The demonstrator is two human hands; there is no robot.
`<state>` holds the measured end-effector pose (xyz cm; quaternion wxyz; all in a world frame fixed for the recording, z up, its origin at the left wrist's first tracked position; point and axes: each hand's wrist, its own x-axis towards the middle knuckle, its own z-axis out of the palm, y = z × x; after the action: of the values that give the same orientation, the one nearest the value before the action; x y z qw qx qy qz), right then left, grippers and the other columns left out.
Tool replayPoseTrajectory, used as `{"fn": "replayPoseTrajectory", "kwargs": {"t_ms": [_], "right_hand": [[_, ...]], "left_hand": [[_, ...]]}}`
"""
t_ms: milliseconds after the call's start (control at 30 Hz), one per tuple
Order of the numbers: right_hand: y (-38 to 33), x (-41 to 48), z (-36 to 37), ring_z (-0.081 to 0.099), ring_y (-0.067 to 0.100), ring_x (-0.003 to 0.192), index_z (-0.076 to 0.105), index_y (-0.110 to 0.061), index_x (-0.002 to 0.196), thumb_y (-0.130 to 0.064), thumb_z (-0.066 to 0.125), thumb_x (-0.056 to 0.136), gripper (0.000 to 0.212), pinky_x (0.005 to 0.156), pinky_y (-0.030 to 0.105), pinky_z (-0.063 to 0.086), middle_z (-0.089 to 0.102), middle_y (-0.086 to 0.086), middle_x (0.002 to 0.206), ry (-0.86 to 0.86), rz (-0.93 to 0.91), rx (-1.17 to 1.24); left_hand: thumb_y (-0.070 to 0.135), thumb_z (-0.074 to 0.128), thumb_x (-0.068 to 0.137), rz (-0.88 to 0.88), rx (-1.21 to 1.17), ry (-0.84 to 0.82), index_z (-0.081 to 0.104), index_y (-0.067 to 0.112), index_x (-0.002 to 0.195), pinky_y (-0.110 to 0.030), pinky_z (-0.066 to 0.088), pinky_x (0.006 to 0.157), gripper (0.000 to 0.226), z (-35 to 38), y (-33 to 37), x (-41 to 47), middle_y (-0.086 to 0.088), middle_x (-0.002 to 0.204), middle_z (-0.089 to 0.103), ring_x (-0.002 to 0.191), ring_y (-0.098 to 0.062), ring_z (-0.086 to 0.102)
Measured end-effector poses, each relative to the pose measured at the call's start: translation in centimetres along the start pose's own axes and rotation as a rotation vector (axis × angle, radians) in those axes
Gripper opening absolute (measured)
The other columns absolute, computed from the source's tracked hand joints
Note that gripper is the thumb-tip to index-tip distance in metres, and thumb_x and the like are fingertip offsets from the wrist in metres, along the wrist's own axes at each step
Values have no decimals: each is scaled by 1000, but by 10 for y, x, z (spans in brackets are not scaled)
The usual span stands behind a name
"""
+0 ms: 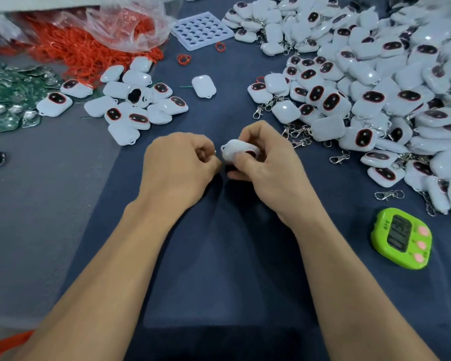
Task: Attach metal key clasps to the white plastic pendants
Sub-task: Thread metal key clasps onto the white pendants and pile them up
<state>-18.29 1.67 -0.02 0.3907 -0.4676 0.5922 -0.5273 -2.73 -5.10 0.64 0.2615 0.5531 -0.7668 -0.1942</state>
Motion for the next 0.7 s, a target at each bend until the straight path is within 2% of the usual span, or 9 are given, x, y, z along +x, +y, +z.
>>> {"fn": "replayPoseTrajectory", "kwargs": {"t_ms": [67, 200, 267, 333, 467, 533, 600, 700], "right_hand": [[4, 3, -1, 70, 17, 88, 58, -28, 92, -18, 67, 93, 14, 78, 30, 60, 73, -10, 99, 161, -77, -111], [5, 1, -6, 68, 7, 88, 56, -33, 89, -14, 65, 92, 21, 74, 17, 51, 75, -11, 103, 290, -115, -28], [6, -2, -7, 60, 4, 75, 59, -32, 88, -19, 68, 90, 16, 68, 16, 47, 72, -12, 91, 303, -124, -67], [7, -5, -8, 56, 7, 70, 65, -31, 91, -21, 70, 88, 12, 66, 18, 46, 68, -12, 83, 299, -116, -119], [7, -13, -6, 54, 0, 63, 62, -38, 101, -21, 67, 91, 21, 60, 9, 41, 62, -22, 71, 293, -72, -209], [6, -16, -5, 56, -1, 64, 60, -39, 97, -22, 69, 91, 20, 61, 8, 41, 64, -25, 73, 317, -45, -226], [5, -16, -6, 59, 0, 68, 63, -39, 94, -22, 71, 90, 19, 62, 9, 42, 68, -25, 77, 322, -28, -225], [5, -16, -8, 59, 1, 69, 67, -39, 94, -22, 73, 92, 18, 61, 8, 41, 67, -25, 76, 291, -29, -249]], "left_hand": [[29, 75, 73, 12, -13, -5, 71, 32, 70, -26, 52, 64, 5, 2, 1, 0, 17, 62, 63, 64, -2, 60], [24, 75, 74, 79, -22, -72, 74, 28, 76, -20, 46, 63, 4, 7, 10, 3, 13, 61, 61, 68, -5, 58], [21, 75, 75, 116, -22, -103, 74, 27, 75, -16, 42, 58, 5, 7, 12, 4, 12, 58, 58, 63, -5, 55], [21, 76, 75, 144, -38, -128, 73, 30, 74, -14, 39, 57, 10, 6, 11, 4, 12, 58, 58, 61, -5, 54], [21, 76, 75, 177, -90, -221, 77, 33, 81, -17, 45, 58, 13, 5, 9, -2, 17, 70, 63, 68, -7, 58], [20, 76, 76, 186, -108, -243, 77, 32, 81, -19, 46, 59, 13, 5, 9, -1, 16, 72, 63, 68, -8, 57], [19, 76, 77, 195, -124, -255, 75, 35, 78, -13, 41, 57, 16, 4, 8, 0, 17, 73, 62, 68, -7, 56], [19, 75, 79, 220, -117, -266, 76, 35, 81, -12, 39, 59, 16, 5, 7, 1, 16, 76, 60, 71, -8, 55]]}}
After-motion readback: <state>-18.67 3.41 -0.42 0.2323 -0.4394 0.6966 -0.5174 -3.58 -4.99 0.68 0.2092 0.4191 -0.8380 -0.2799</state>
